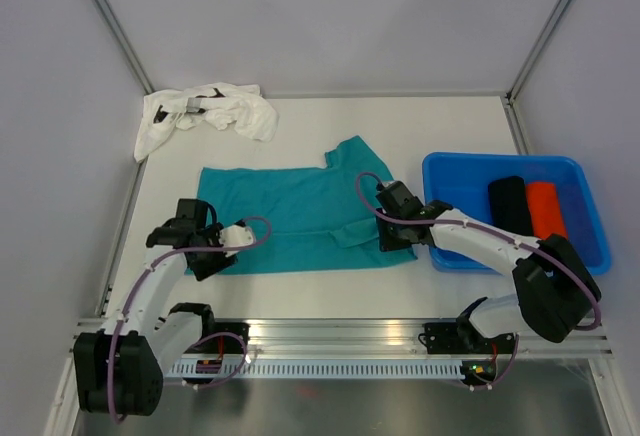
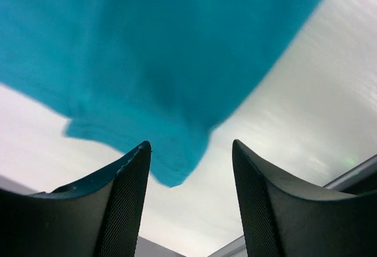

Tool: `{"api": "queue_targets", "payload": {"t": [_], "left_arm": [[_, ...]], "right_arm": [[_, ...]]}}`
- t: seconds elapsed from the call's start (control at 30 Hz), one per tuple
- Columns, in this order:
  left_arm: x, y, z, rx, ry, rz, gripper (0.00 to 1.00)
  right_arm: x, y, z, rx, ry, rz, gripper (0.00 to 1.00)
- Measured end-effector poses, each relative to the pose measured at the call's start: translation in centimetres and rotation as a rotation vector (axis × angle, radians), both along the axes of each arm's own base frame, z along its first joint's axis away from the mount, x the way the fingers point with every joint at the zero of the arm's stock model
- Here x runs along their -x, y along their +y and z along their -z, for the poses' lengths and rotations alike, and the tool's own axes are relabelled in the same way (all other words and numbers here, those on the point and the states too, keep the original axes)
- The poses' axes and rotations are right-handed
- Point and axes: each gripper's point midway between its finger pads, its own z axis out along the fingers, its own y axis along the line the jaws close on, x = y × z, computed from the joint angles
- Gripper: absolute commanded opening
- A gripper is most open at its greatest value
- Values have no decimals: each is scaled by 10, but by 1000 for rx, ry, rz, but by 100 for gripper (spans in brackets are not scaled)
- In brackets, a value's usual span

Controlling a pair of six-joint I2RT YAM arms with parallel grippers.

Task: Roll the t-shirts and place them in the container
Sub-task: Fold the tshirt

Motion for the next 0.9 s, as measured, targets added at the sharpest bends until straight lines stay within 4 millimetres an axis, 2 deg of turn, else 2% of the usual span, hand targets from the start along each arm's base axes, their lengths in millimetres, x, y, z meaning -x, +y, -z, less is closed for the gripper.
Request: {"api": "queue_targets", "payload": {"t": [0.07,0.13,0.23,0.27,0.4,0.53,0.63,0.73,0.8,0.9], "left_arm": [[-18,-4,-21,35,-52,-39,63],[-39,-7,-44,70,-113,-86,63],[-69,-16,-75,148,-182,-149,62],[-76,-21,-83,175,-191,-161,62],[-95,-29,-94,231,-196,-208,60],[-93,-32,-73,245,-128,-260,58],[-72,-32,-40,238,-46,-283,58],[-45,-26,-5,196,47,-319,57],[-35,-23,8,174,81,-338,57],[-35,-21,14,171,73,-352,57]], "right_arm": [[-11,5,-13,-10,-36,1,43],[-23,7,-25,-11,-77,6,43],[-39,7,-36,-23,-109,19,35],[-43,7,-37,-24,-112,22,28],[-50,8,-31,-17,-107,9,15],[-33,25,-25,-41,-100,-59,5],[-19,32,-20,-55,-87,-89,0],[-20,35,-17,-67,-80,-87,0],[-21,39,-14,-82,-77,-87,0],[-22,43,-5,-93,-68,-93,0]]}}
